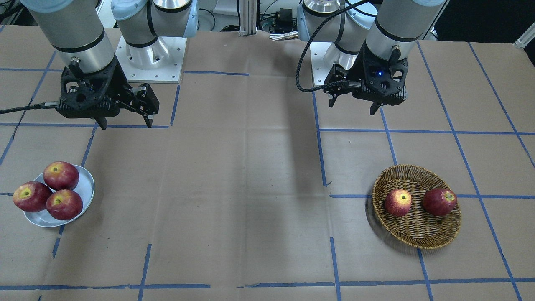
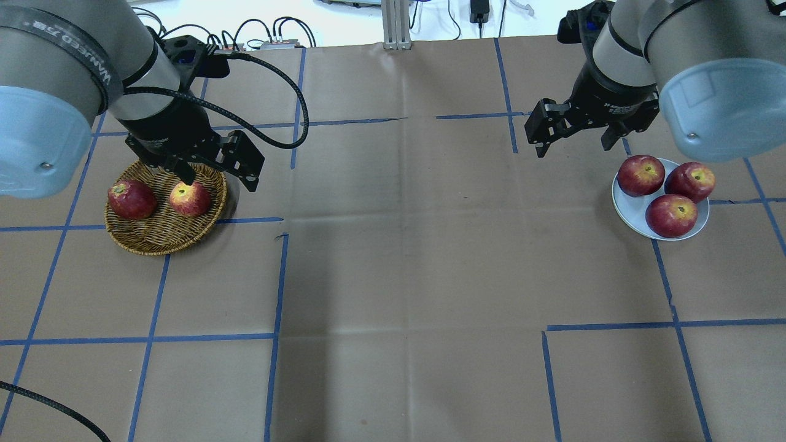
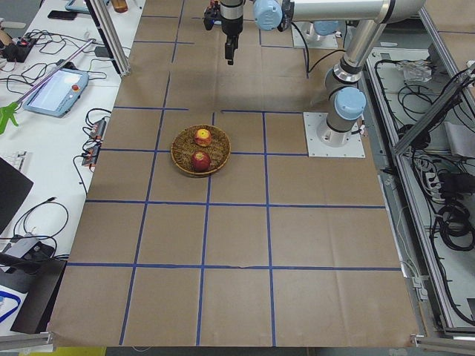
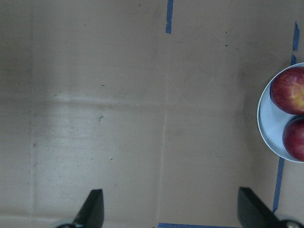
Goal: Transfer apple from basket to plate
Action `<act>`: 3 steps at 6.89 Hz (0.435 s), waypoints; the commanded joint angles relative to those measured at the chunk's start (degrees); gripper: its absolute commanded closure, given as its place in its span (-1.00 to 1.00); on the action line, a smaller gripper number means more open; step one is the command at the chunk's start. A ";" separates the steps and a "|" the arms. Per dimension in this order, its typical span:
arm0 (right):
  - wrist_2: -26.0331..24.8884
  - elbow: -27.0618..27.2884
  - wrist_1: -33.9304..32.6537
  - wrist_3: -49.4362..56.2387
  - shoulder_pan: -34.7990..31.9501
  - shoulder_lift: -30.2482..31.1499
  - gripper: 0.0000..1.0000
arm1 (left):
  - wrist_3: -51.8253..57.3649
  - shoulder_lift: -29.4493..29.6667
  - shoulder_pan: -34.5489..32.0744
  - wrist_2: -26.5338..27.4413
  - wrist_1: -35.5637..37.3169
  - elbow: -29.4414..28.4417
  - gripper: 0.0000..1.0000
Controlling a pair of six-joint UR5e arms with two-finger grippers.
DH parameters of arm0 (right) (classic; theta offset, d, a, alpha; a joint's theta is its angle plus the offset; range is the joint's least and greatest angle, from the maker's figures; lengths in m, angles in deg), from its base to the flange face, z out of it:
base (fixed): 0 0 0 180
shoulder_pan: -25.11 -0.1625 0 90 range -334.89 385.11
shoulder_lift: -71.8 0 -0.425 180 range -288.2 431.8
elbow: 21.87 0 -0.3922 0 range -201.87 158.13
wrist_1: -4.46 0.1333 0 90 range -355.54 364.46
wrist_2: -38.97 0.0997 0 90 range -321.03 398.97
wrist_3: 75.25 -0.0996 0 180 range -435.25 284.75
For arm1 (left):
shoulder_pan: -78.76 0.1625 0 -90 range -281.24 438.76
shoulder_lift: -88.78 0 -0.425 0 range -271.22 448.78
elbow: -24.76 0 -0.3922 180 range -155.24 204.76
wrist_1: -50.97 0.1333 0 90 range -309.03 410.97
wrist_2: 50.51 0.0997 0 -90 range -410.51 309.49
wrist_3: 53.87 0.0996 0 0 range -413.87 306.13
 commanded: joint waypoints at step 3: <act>0.00 0.00 0.00 0.00 0.00 0.00 -1.00 | 0.24 0.70 0.16 -0.25 1.18 0.21 -0.98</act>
